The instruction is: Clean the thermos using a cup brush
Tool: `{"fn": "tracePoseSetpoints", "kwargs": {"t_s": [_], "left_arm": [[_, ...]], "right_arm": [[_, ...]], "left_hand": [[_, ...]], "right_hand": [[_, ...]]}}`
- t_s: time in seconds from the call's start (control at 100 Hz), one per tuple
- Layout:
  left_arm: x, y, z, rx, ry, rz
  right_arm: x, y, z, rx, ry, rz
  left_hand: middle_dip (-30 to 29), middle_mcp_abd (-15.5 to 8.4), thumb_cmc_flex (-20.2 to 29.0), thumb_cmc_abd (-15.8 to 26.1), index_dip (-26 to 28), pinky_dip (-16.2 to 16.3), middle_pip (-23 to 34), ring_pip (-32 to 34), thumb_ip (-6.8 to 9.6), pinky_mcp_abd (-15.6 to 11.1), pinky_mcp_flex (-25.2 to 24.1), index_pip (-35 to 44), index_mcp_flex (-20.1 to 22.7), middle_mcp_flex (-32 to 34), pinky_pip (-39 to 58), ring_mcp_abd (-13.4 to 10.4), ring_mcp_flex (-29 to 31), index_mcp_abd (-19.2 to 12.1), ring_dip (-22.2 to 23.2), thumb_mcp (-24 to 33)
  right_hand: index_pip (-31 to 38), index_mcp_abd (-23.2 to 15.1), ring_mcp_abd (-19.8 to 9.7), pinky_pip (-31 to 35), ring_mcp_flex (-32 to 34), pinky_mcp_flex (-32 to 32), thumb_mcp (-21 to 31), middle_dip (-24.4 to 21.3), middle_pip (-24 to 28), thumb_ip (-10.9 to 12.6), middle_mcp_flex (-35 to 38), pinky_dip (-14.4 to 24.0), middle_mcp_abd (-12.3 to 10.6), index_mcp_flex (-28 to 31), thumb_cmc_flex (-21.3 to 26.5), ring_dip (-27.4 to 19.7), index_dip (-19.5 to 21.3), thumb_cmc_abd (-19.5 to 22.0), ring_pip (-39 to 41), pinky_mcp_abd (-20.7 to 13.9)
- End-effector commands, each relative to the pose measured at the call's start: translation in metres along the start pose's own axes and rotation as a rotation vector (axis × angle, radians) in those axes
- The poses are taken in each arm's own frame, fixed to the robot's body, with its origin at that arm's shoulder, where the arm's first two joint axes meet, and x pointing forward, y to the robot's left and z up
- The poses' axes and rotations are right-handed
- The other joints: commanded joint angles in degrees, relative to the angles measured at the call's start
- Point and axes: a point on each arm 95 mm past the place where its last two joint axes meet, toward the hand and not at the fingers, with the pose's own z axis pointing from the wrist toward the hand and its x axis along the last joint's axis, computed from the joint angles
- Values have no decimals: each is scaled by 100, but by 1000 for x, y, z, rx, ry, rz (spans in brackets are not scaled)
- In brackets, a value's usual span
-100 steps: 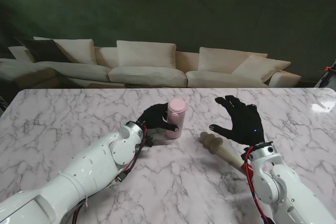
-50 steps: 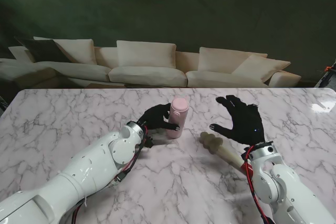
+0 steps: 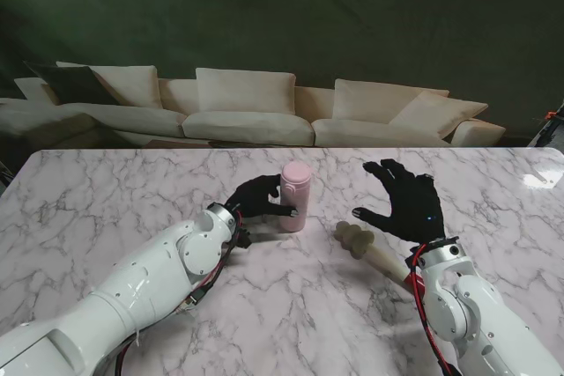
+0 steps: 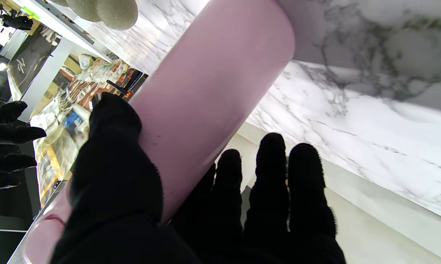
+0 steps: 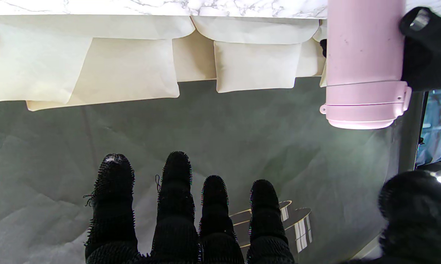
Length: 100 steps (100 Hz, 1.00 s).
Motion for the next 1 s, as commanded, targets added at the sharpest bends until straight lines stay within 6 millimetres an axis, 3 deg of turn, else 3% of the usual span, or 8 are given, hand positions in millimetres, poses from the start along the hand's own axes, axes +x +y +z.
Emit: {"fn": "tracePoseSetpoints", "kwargs": {"t_s": [0.0, 0.15, 0.47, 0.99], "left_arm": [[-1, 0, -1, -20, -6, 12], [-2, -1, -3, -36, -15, 19], [-5, -5, -9, -70, -29, 32], [-11, -23, -24, -136, -58, 101]], "right_arm": [[0, -2, -1, 2, -7, -1], [0, -2, 0, 2, -10, 0], [0, -2, 1, -7, -11, 15], [1, -1, 2, -4, -10, 16]], "left_hand": [[-83, 21, -21, 788, -91, 135, -112, -163, 498, 39, -97, 1, 352, -267, -111, -33, -127, -370, -87, 401], [-169, 170, -420, 630, -385, 187, -280, -239, 457, 55, -206, -508, 219, -514, -224, 30, -274, -138, -115, 430], [-322, 243, -911, 431, -806, 178, -582, -402, 374, 68, -468, -1142, -292, -998, -500, 117, -610, 37, -186, 380], [-643, 259, -1700, 181, -1377, 254, -1141, -500, 170, 39, -727, -1671, -1165, -1833, -820, 248, -1008, -93, -167, 332]], "right_hand": [[-109, 172, -58, -116, -178, -126, -92, -48, -154, 164, -165, -32, 54, -149, 161, -49, 104, 214, -55, -158], [-106, 173, -61, -126, -195, -143, -99, -55, -174, 165, -182, -35, 73, -148, 168, -52, 110, 214, -62, -158], [-94, 174, -56, -132, -219, -167, -104, -93, -260, 170, -168, -33, 80, -146, 188, -50, 119, 205, -57, -155], [-83, 170, -61, -150, -225, -185, -112, -88, -265, 170, -166, -34, 76, -146, 188, -53, 119, 216, -67, -154]]}}
